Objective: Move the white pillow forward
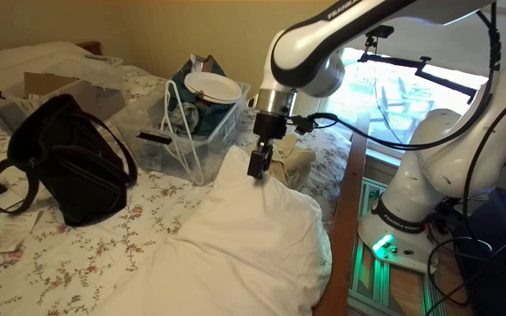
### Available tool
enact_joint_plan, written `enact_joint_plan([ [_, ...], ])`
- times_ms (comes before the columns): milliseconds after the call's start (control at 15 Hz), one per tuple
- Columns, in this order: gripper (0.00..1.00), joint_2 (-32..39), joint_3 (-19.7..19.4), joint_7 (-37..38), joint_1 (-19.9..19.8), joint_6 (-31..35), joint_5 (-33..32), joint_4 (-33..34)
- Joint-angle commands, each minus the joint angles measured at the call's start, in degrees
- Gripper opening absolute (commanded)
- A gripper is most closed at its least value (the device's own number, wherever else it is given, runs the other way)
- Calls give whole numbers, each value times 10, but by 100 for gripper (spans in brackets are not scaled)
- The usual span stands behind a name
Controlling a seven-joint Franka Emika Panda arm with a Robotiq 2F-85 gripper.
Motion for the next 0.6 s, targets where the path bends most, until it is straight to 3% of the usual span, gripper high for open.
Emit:
enact_joint_plan([
  [0,3,132,12,81,9,73,-51,26],
  [267,3,164,30,219,25,71,-171,71],
  [533,2,164,44,304,41,34,-255,116],
])
